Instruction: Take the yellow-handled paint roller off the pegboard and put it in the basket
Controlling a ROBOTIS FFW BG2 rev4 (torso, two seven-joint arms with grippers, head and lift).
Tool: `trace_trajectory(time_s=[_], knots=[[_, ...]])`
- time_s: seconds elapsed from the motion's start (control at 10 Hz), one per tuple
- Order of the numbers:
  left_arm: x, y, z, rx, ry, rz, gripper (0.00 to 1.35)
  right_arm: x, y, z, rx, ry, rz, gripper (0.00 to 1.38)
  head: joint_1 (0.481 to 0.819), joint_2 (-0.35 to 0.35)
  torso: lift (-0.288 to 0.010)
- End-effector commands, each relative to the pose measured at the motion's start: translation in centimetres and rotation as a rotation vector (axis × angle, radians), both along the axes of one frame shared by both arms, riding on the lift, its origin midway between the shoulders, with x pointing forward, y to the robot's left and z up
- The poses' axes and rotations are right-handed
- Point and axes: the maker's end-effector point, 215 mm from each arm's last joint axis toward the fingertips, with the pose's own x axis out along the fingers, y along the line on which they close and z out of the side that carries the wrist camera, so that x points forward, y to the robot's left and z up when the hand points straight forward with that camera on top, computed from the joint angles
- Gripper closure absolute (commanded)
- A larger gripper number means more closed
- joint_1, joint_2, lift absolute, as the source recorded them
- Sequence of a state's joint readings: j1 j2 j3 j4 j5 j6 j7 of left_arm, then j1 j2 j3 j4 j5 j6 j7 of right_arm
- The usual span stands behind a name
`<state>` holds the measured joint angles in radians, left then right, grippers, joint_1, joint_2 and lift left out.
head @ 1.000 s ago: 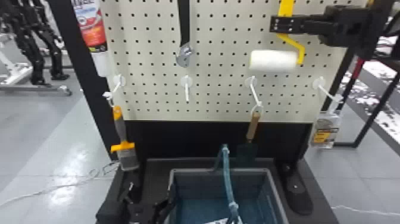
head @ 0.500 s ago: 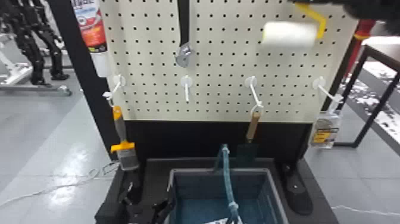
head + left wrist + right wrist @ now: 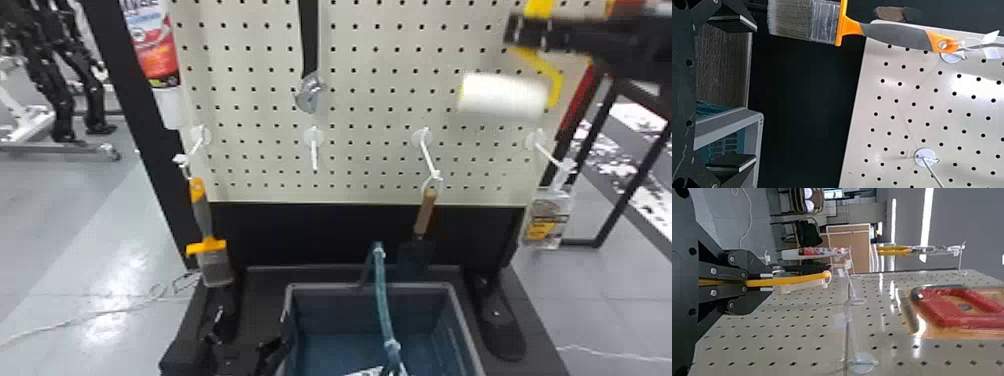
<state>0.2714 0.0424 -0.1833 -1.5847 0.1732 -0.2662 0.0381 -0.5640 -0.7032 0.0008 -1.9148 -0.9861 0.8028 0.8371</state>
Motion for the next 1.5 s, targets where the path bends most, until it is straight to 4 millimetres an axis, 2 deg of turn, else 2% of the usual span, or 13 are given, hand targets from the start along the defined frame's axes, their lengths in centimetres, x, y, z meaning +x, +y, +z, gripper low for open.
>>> trace_trajectory(time_s=[0.0, 0.4, 0.5, 0.9, 1.2, 1.4], knots=[[-0.2, 0.2, -0.2, 0.0, 0.005, 0.007, 0.14, -0.4, -1.0, -3.9, 0.041, 0.073, -0.036, 1.29, 0.549, 0.0, -0.1], [-0.1, 0.0, -0.4, 0.002, 0.013, 0.002, 0.14, -0.6, -1.4, -11.8, 0.104, 0.213, -0.079, 1.29, 0.549, 0.0, -0.1], [-0.1, -0.2, -0.3, 0.001, 0.011, -0.001, 0.14, -0.5, -1.8, -14.4, 0.101, 0.249, -0.101, 1.29, 0.549, 0.0, -0.1], [-0.2, -0.2, -0.4, -0.003, 0.015, 0.005, 0.14, -2.0, -2.7, -21.7, 0.121, 0.352, -0.174, 1.29, 0.549, 0.0, -0.1], [-0.1, -0.3, -0.4, -0.004, 0.017, 0.006, 0.14, -5.0, -0.3, -27.2, 0.184, 0.466, -0.166, 1.29, 0.549, 0.0, -0.1], [-0.2, -0.2, -0.5, -0.004, 0.018, 0.009, 0.14, -6.7, 1.8, -32.0, 0.181, 0.559, -0.138, 1.29, 0.549, 0.0, -0.1]])
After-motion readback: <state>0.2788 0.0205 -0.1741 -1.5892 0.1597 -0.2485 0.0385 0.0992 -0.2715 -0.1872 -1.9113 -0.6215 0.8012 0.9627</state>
